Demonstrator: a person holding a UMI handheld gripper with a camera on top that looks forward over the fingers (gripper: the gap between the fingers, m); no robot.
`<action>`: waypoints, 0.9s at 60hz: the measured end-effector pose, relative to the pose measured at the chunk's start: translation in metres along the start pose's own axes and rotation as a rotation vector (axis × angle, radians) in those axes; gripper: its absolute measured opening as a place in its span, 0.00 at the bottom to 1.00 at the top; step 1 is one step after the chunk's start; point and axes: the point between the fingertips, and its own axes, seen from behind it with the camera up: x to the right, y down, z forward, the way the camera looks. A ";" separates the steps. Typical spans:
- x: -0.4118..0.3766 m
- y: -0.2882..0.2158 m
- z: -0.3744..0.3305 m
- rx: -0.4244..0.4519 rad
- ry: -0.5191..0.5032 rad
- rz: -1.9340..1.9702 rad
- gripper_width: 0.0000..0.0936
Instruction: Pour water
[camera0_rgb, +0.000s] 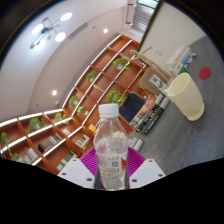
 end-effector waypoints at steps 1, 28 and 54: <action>0.002 -0.008 0.000 0.013 -0.008 0.052 0.40; 0.038 -0.149 0.021 0.213 -0.180 1.056 0.41; 0.054 -0.150 0.023 0.191 -0.169 1.245 0.42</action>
